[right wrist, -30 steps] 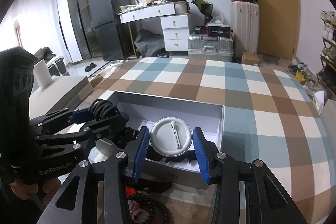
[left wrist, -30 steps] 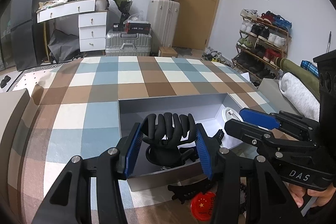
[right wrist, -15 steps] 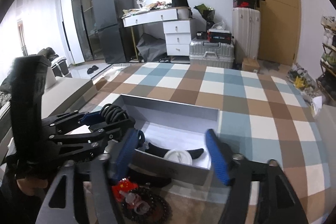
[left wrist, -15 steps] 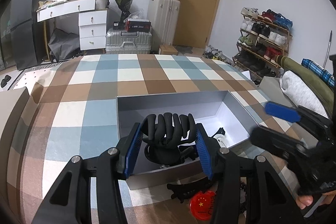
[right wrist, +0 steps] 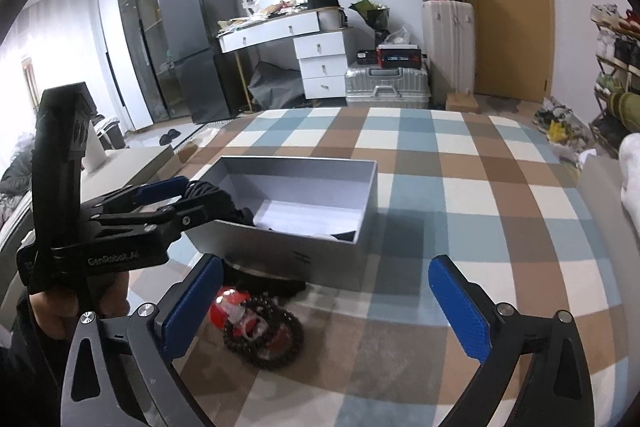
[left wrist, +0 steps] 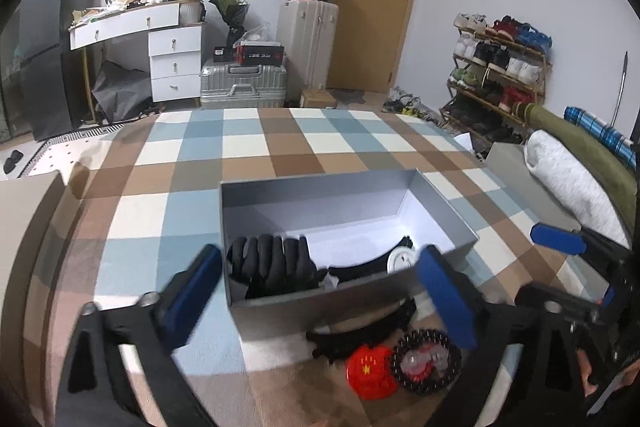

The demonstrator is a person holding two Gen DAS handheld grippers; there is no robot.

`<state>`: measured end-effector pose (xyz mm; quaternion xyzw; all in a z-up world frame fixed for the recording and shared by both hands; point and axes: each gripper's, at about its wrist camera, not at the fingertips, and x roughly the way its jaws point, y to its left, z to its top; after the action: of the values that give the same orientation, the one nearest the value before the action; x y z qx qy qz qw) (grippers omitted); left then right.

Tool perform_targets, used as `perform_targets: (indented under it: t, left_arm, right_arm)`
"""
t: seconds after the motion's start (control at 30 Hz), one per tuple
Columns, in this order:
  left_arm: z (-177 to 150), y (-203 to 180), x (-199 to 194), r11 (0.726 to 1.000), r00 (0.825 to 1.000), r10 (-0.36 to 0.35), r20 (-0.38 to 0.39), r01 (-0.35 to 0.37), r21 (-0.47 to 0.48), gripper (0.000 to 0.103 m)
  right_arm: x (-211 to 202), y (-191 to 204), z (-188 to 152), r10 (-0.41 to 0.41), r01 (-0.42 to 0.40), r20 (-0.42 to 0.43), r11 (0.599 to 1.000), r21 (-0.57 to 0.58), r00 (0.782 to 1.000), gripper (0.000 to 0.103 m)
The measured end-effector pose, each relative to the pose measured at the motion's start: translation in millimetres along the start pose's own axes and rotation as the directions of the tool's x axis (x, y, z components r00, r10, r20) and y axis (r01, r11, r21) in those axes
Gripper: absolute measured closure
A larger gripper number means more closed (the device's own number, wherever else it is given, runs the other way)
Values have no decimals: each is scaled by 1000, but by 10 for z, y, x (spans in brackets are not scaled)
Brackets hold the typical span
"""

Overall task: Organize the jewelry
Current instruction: 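Open the right tool to release the lid while the left tool releases the claw clip, then move the right tool to the black coiled bracelet beside the box and grasp it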

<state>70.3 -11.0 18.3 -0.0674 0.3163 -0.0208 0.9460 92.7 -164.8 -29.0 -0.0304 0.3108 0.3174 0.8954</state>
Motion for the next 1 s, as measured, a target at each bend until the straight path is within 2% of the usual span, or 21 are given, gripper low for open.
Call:
perform_targets:
  t: [0.1, 0.27, 0.43, 0.57, 0.73, 1.0]
  left_arm:
    - [-75, -16, -144, 1000, 1000, 9, 10, -10, 13, 1]
    - [-145, 47, -294, 999, 1000, 26, -3, -26, -34, 1]
    - [-251, 93, -421, 998, 999, 45, -1, -45, -46, 1]
    - [-253, 99, -393, 997, 998, 67, -18, -68, -29, 1]
    - [-304, 83, -307, 999, 998, 41, -49, -42, -30, 1]
    - [-447, 167, -291, 997, 995, 60, -85, -64, -44, 1]
  right_arm:
    - [-24, -34, -22, 5, -5, -11, 1000, 19, 1000, 0]
    - [-36, -37, -70, 44, -43, -24, 998, 43, 999, 0]
    - [9, 5, -102, 47, -45, -68, 998, 33, 997, 0]
    - [37, 56, -118, 57, -54, -92, 998, 30, 994, 0]
    - [86, 147, -173, 51, -52, -120, 999, -3, 991, 0]
    - [225, 215, -269, 93, -93, -184, 996, 5, 979, 0]
